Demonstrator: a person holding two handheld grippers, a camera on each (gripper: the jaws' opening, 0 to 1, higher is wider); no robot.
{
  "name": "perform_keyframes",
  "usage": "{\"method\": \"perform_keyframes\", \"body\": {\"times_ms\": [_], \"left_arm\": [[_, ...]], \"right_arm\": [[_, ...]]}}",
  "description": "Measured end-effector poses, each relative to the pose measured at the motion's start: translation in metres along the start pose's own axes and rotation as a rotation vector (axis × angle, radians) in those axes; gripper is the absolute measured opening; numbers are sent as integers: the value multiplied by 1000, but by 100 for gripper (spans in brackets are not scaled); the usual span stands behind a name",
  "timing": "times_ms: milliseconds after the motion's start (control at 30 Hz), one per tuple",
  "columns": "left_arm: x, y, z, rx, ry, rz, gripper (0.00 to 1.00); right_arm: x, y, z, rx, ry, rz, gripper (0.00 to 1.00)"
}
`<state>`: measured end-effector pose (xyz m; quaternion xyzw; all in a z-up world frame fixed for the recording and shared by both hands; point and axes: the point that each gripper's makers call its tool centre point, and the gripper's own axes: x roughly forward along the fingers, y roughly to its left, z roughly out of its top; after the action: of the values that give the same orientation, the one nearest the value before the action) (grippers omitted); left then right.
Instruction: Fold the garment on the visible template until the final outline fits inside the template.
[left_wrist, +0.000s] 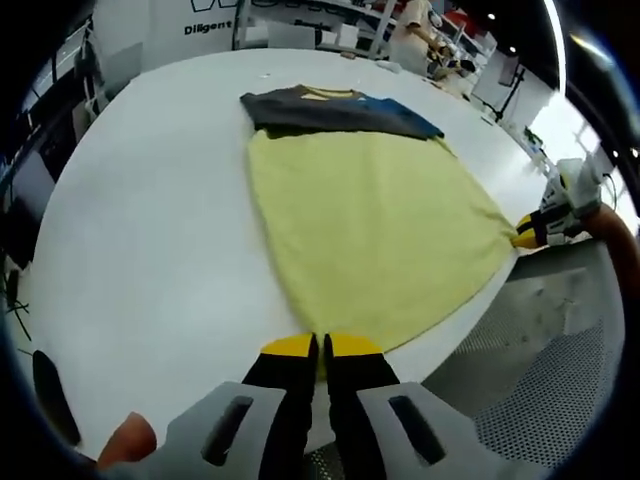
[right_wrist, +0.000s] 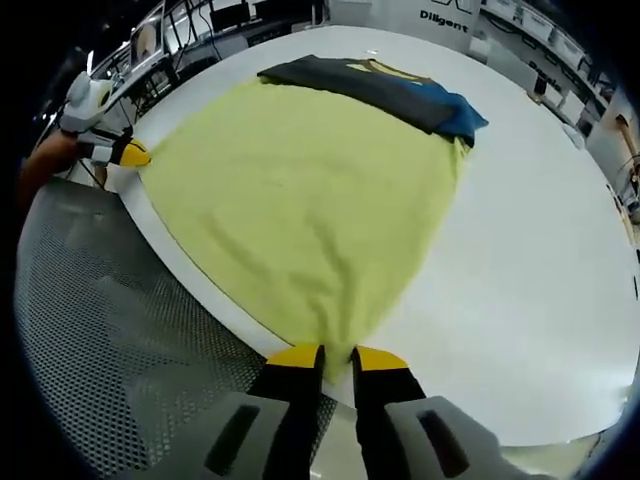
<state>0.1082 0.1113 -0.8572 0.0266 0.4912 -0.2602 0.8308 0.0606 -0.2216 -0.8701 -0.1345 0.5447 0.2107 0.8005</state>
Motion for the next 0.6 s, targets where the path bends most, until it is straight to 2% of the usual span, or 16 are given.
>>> {"method": "perform_keyframes", "body": {"times_ms": [167,333,367,467,500,600], "left_arm": [[-4,-11,-11,30,54,-27,0],[-7,-18,-29,51,116,-49,0],[-7,-18,-29,54,125,-48,0],[-6,-14,-27,72,123,-29,0],[-6,-12,-28,76,129,-19,0],[-6,-11,-27,70,126,-19,0]], "right_arm": [[-1,-1,0,-3,-1,0,1],[-3,1,-5,4,23,20,1],[-4,3,-6,15,28,29,2],[-4,7,-7,8,37,51,18],[-6,12,-9,12,47,71,17],[-13,6,-5,9,32,48,15]]}}
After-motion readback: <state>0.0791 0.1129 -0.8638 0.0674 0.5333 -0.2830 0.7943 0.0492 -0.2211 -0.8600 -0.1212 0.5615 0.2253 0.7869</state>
